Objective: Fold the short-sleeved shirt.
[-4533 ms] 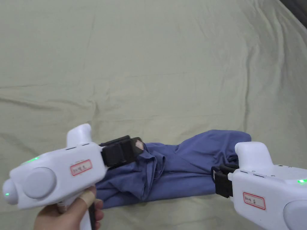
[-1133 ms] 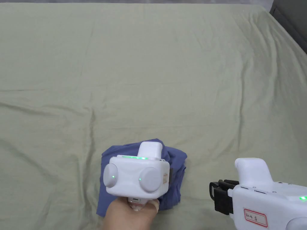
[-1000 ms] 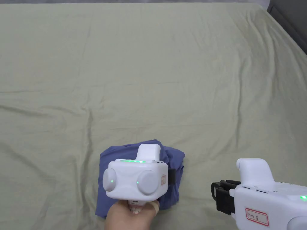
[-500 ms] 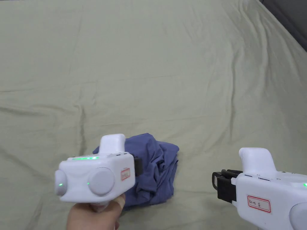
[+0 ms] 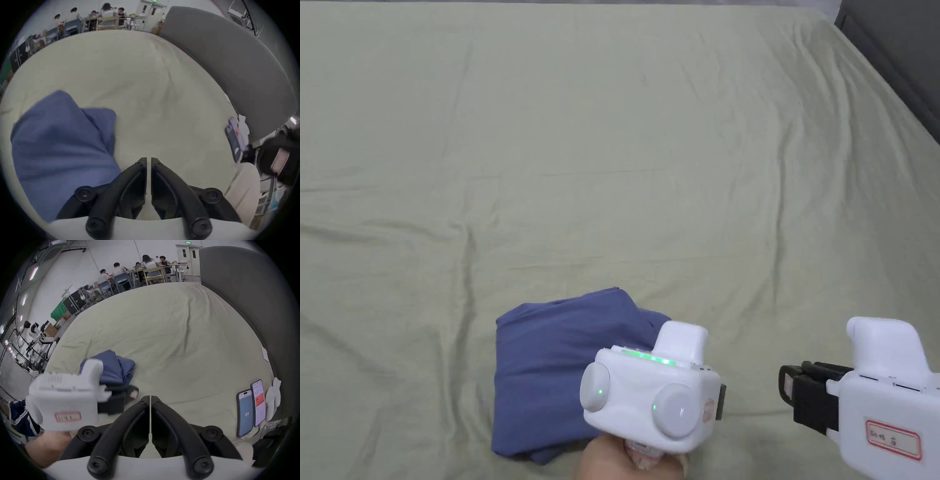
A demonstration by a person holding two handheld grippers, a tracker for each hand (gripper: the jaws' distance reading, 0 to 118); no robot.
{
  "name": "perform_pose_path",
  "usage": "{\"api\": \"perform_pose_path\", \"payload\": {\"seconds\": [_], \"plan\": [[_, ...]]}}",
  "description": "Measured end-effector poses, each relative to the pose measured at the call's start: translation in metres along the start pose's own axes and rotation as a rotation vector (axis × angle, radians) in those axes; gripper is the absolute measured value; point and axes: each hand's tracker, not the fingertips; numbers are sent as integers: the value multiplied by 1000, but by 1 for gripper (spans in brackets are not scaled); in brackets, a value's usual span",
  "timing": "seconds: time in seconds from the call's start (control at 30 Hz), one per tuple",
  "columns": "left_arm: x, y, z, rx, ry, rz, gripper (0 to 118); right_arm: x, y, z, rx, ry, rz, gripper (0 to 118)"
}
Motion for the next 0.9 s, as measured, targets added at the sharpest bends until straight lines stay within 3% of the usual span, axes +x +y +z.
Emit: {"api": "perform_pose_path", "payload": {"seconds": [0.2, 0.4, 0.53, 0.63, 0.7, 0.77, 0.8, 0.83, 0.87, 0.9], "plan": [[-70, -37, 96, 138, -108, 186, 4, -12, 14, -3, 33, -1, 43, 4], [-162, -77, 178, 214, 187, 352, 4, -74, 26, -57, -8, 142, 165, 4], [-191, -88, 194, 234, 212, 442, 4, -107, 24, -110, -57, 132, 203, 4], [-192, -86, 189, 228, 205, 450, 4, -113, 13, -156, -175, 17, 240, 4], [-185, -82, 183, 223, 189, 450, 4, -102, -3, -190, -290, 19, 202, 4], [-182, -77, 176, 215, 177, 450, 4, -96, -2, -183, -177, 37, 187, 4], [-181, -75, 174, 213, 174, 448, 5, -97, 0, -179, -210, 34, 199, 4], [-182, -74, 170, 210, 171, 442, 18, -99, 1, -177, -211, 28, 212, 4], [-181, -72, 168, 214, 168, 439, 45, -99, 0, -178, -212, 22, 221, 4], [-180, -71, 166, 220, 162, 436, 89, -99, -2, -181, -210, 22, 231, 4]]}}
